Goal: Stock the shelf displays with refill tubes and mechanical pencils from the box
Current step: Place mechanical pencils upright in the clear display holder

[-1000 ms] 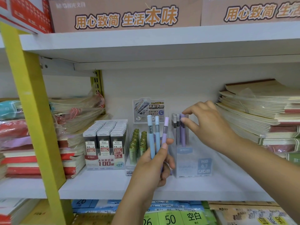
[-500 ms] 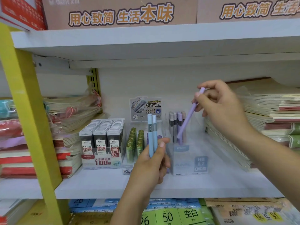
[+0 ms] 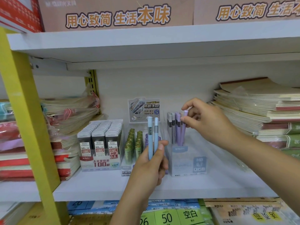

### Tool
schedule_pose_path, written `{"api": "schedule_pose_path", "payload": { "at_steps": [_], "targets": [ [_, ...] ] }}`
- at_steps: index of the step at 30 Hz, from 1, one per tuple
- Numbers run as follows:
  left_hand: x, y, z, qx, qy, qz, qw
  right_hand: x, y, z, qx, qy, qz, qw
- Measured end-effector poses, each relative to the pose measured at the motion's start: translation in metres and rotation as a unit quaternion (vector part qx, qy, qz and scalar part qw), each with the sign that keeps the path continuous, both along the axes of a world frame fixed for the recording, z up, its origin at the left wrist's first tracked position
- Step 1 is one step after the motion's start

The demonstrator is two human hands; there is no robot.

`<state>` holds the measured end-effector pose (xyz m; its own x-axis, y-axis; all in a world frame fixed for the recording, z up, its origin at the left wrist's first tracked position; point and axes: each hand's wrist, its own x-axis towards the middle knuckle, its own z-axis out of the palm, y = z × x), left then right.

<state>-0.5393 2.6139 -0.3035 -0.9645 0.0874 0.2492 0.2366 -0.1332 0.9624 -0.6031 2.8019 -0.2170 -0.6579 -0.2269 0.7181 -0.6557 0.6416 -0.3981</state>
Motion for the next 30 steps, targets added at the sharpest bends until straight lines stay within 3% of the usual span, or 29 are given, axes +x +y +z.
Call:
{"api": "schedule_pose_path", "payload": {
  "at_steps": [7,17,19,23,25,28,30],
  "targets": [
    [0.000,0.000,0.000,-0.008,0.005,-0.001,1.000,-0.005,-0.004,-0.002,0.035,0.021,-0.021,0.999],
    [-0.001,-0.002,-0.001,-0.006,0.007,-0.003,1.000,-0.011,-0.007,0.003,-0.122,-0.078,0.036,0.989],
    [-0.001,-0.002,-0.002,-0.005,0.006,-0.003,1.000,-0.009,-0.007,0.003,-0.085,-0.055,0.019,0.995],
    [0.001,-0.001,-0.001,-0.004,0.005,-0.001,1.000,-0.009,-0.003,0.000,0.103,0.014,-0.066,0.992],
    [0.002,-0.001,0.000,-0.002,0.006,-0.006,1.000,-0.007,-0.003,-0.002,0.123,0.031,-0.086,0.988],
    [0.003,-0.002,0.001,-0.001,0.010,-0.018,1.000,0.004,-0.008,0.000,0.059,0.079,-0.079,0.992],
    [0.002,-0.002,0.001,-0.001,0.016,-0.026,1.000,0.020,-0.017,0.005,-0.043,-0.021,0.016,0.999]
  ]
}}
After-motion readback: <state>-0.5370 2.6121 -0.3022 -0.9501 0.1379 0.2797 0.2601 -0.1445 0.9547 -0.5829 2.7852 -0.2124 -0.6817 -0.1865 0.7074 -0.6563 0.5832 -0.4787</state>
